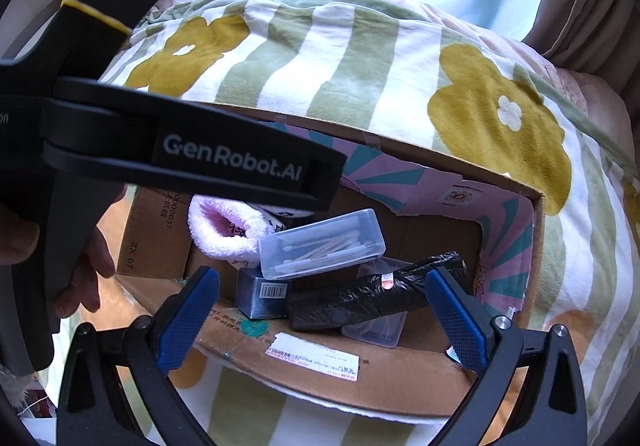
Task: Organize objects
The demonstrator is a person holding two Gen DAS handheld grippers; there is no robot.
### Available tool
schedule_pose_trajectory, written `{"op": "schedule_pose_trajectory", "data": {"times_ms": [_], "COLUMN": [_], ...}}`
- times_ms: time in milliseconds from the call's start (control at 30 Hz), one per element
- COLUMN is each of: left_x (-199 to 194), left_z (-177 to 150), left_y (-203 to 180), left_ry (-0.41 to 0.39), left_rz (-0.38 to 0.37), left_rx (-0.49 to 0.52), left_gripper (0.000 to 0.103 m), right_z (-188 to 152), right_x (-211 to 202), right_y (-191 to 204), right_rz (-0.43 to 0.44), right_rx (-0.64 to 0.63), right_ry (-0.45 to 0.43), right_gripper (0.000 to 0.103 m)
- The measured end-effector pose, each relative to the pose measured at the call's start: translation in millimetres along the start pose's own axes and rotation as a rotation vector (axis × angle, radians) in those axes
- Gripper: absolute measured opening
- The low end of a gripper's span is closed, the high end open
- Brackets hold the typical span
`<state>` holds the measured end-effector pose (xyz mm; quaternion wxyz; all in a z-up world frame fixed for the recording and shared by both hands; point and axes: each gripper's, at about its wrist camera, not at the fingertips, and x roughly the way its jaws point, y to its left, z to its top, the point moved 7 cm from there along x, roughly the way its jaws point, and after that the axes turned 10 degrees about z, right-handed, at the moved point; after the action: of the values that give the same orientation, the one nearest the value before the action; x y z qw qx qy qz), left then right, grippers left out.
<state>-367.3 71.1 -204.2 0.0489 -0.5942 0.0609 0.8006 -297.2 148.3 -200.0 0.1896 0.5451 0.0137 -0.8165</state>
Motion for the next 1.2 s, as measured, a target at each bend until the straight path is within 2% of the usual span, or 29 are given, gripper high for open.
{"op": "schedule_pose_trajectory", "data": {"times_ms": [267,467,700,867,1000,1200], "left_x": [-61.3,-125.1,-190.0,-222.2,-237.2,-241.1], "left_z": [-6.6,-32.4,-85.2,-130.9,-165.8,-206.6], "left_y": [12.3,27.7,50.1,59.6,60.1,54.0], "left_ry": [-0.059,-0.119,-0.184,-0.221,-0.252,-0.269], "left_rz": [0.0,0.018,0.039,0.055,0.073,0.064], "left_rx": [-0.023,-0.043,-0.084,-0.107,-0.104,-0.11], "left_gripper": [0.103,0.103,0.103,0.103,0.103,0.103], "right_z": [-12.2,-21.9,-38.0,-56.6,-73.2,-101.1], "right_x": [-52.3,-105.2,-166.3,-195.0,-209.6,-215.9], "right_y": [11.5,23.7,39.5,44.6,45.2,46.0], "right_rz": [-0.023,-0.03,-0.055,-0.046,-0.095,-0.111], "right_rx": [0.005,0.017,0.028,0.091,0.141,0.225], "right_ry": [-0.032,-0.07,-0.136,-0.163,-0.164,-0.162], "right_gripper": [0.103,0.103,0.103,0.103,0.103,0.103]}}
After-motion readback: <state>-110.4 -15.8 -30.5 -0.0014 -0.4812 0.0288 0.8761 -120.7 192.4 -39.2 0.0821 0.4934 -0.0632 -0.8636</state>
